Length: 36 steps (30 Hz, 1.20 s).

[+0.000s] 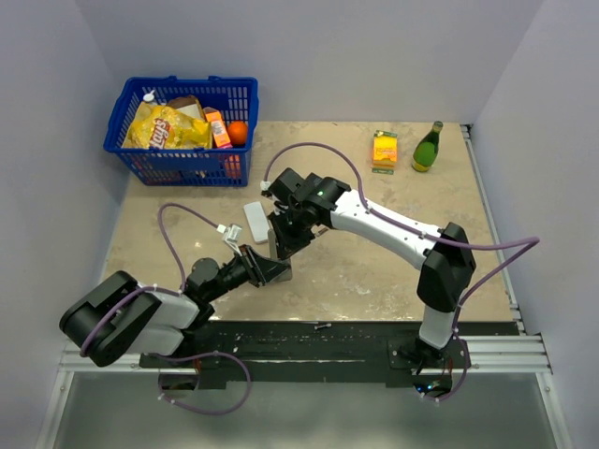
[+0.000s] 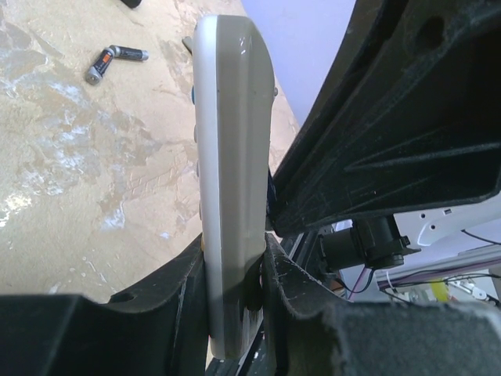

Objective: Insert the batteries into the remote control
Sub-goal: Load the battery into the remote control.

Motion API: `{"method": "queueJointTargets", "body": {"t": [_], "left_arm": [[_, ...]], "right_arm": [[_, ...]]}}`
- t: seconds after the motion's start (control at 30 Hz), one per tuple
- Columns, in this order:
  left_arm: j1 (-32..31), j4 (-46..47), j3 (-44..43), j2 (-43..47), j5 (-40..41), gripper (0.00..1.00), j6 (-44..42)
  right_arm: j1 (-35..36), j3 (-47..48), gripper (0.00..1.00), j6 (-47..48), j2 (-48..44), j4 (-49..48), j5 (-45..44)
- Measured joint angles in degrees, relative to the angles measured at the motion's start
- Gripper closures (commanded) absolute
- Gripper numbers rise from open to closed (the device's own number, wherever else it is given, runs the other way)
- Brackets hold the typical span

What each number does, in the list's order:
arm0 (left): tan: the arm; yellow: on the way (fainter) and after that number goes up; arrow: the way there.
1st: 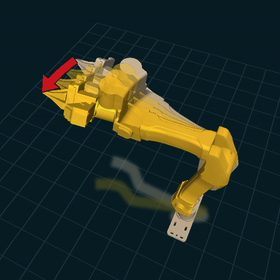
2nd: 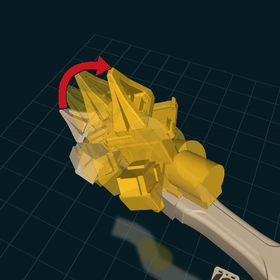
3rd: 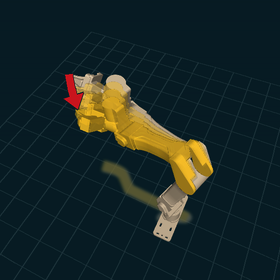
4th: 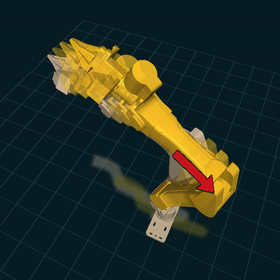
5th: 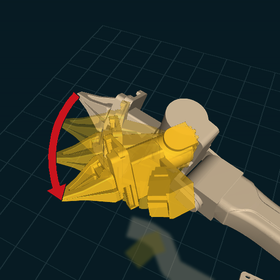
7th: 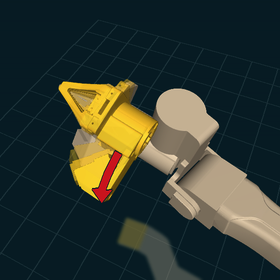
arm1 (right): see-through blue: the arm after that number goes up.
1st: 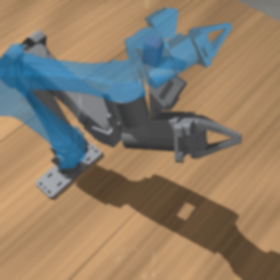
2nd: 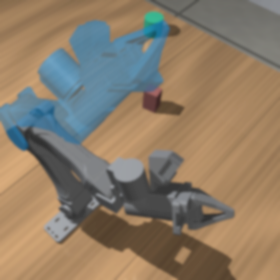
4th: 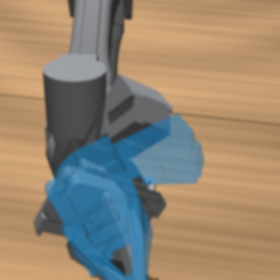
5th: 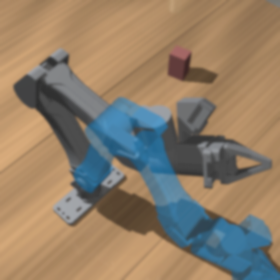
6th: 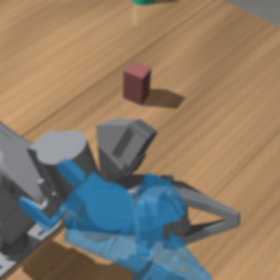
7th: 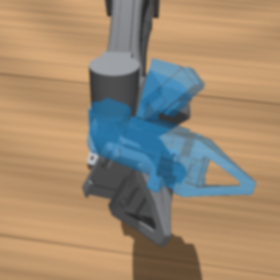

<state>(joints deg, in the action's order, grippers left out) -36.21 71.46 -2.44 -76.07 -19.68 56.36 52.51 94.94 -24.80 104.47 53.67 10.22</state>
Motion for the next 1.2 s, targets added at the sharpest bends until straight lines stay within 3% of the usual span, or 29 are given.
{"method": "queueJointTargets", "body": {"t": [0.67, 1.2], "left_arm": [[-1.9, -1.1, 0.1, 1.8, 2.8, 1.00, -0.4], [-2.6, -2.2, 0.2, 6.0, 6.0, 1.00, 0.7]], "right_arm": [[-0.2, 0.6, 1.00, -2.4, 0.1, -0.5, 1.0], [-0.4, -8.8, 1.00, -5.2, -7.6, -12.9, 0.9]]}}
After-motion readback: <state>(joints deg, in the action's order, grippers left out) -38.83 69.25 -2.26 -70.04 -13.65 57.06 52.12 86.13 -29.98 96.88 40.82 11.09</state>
